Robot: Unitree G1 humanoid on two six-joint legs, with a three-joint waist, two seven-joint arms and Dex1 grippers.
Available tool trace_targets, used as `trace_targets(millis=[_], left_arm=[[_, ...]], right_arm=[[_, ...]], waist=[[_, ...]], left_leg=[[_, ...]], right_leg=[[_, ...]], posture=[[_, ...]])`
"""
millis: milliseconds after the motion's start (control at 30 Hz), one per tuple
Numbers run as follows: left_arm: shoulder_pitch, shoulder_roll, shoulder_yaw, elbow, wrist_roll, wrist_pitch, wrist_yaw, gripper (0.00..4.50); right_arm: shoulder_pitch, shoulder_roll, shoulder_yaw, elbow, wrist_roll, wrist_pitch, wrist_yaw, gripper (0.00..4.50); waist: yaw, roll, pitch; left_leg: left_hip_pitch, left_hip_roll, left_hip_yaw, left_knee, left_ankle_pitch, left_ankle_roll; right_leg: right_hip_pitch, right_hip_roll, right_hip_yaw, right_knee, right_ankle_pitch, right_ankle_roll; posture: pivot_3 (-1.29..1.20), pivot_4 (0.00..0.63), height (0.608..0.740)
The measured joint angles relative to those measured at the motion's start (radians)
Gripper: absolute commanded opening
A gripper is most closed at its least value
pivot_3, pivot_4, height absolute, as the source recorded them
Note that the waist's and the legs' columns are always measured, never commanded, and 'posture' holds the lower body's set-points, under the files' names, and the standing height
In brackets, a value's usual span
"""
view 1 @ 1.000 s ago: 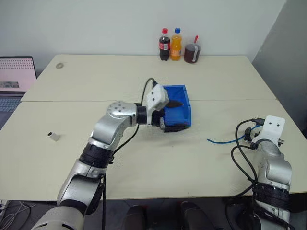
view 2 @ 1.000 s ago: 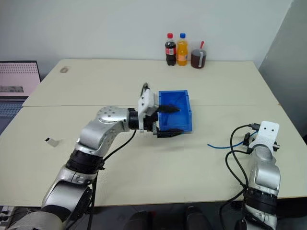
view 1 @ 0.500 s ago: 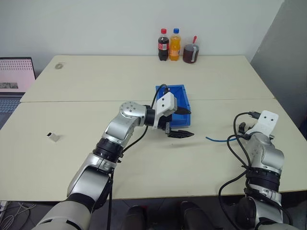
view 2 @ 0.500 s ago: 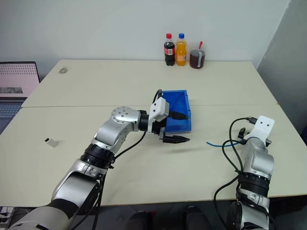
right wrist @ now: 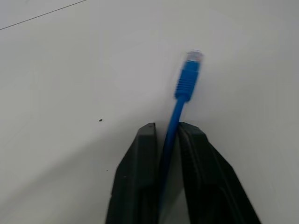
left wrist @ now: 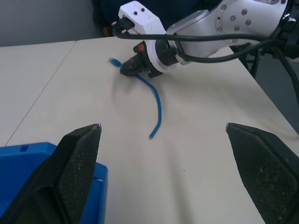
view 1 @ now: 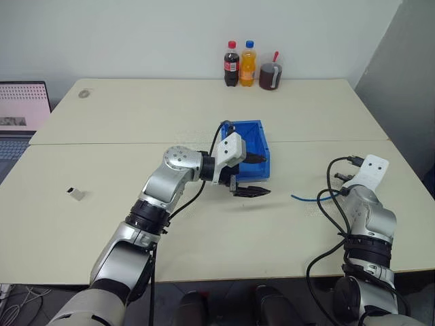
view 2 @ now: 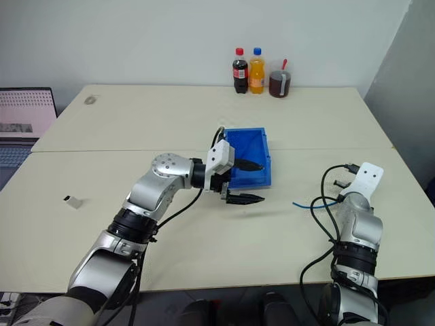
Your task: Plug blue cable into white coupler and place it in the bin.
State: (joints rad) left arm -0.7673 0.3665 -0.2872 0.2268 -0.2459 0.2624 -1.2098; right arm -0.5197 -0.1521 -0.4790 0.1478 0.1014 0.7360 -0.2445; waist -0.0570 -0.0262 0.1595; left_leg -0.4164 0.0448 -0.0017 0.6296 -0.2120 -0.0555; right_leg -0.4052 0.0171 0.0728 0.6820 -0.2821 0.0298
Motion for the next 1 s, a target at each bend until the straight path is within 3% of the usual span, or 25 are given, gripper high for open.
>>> trace_targets(millis=[167,333,400,533,600,700,800,900,1000], left_arm=[[0.011,0.004,-0.002,-0.019,0.011,-0.006,-0.003,4.50],[0.044,0.033,-0.001,-0.067,0.010,-0.001,-0.009,4.50],[0.083,0.072,0.020,-0.119,-0.003,0.016,-0.005,4.50],[0.231,0.151,0.176,-0.245,-0.023,0.018,0.104,4.50],[0.388,0.203,0.288,-0.386,-0.047,0.059,0.174,4.50],[0.584,0.223,0.362,-0.541,-0.065,0.107,0.241,4.50],[0.896,0.191,0.431,-0.735,-0.063,0.127,0.339,4.50],[1.161,0.111,0.450,-0.829,-0.034,0.094,0.429,4.50],[1.391,0.019,0.486,-0.851,0.021,0.013,0.527,4.50]], right_arm=[[0.018,-0.013,0.001,-0.016,0.003,0.010,0.010,0.04],[0.102,-0.118,0.108,-0.088,0.005,0.044,0.158,0.04],[0.160,-0.210,0.183,-0.156,0.028,0.057,0.290,0.04],[0.228,-0.428,0.240,-0.388,0.244,0.136,0.680,0.04],[0.236,-0.534,0.267,-0.537,0.432,0.236,0.896,0.04],[0.230,-0.603,0.330,-0.602,0.577,0.308,1.063,0.04],[0.116,-0.545,0.515,-0.565,0.599,0.299,1.174,0.04],[-0.014,-0.437,0.729,-0.432,0.478,0.173,1.220,0.04],[-0.133,-0.316,0.921,-0.188,0.303,-0.014,1.247,0.04]], waist=[[0.002,0.000,0.000],[0.002,0.001,0.000],[0.000,0.004,0.002],[-0.012,0.008,0.005],[-0.020,0.007,0.004],[-0.020,0.005,0.005],[-0.023,-0.003,0.008],[-0.030,-0.009,0.010],[-0.017,-0.011,0.011]], left_leg=[[0.000,0.000,0.000,0.000,0.000,0.000],[0.000,0.000,0.000,0.000,0.000,0.000],[-0.001,0.000,0.001,0.000,0.000,0.000],[0.001,0.002,0.000,-0.001,0.000,0.000],[0.001,0.004,-0.002,-0.001,0.000,0.000],[0.001,0.003,-0.002,-0.001,0.000,0.000],[0.003,0.003,0.001,0.001,0.000,0.000],[0.005,0.003,0.003,0.001,0.000,0.001],[0.004,0.003,0.003,0.002,0.001,0.002]], right_leg=[[0.000,0.000,0.000,0.000,0.000,0.000],[0.000,0.000,0.000,-0.001,0.000,0.000],[0.000,0.000,0.001,-0.001,0.000,0.000],[-0.001,0.001,0.001,-0.001,0.000,0.000],[0.001,0.002,-0.001,-0.001,-0.001,-0.001],[0.001,0.001,-0.001,-0.001,-0.001,-0.001],[0.002,-0.002,0.002,-0.002,0.000,0.001],[0.001,-0.003,0.003,-0.001,0.002,0.002],[0.000,-0.004,0.000,-0.001,-0.003,-0.006]], posture=[[0.00,0.150,0.740],[0.00,0.150,0.740],[0.00,0.150,0.740],[0.00,0.150,0.740],[0.00,0.150,0.740],[0.00,0.150,0.740],[0.00,0.150,0.740],[0.00,0.150,0.740],[0.00,0.150,0.740]])
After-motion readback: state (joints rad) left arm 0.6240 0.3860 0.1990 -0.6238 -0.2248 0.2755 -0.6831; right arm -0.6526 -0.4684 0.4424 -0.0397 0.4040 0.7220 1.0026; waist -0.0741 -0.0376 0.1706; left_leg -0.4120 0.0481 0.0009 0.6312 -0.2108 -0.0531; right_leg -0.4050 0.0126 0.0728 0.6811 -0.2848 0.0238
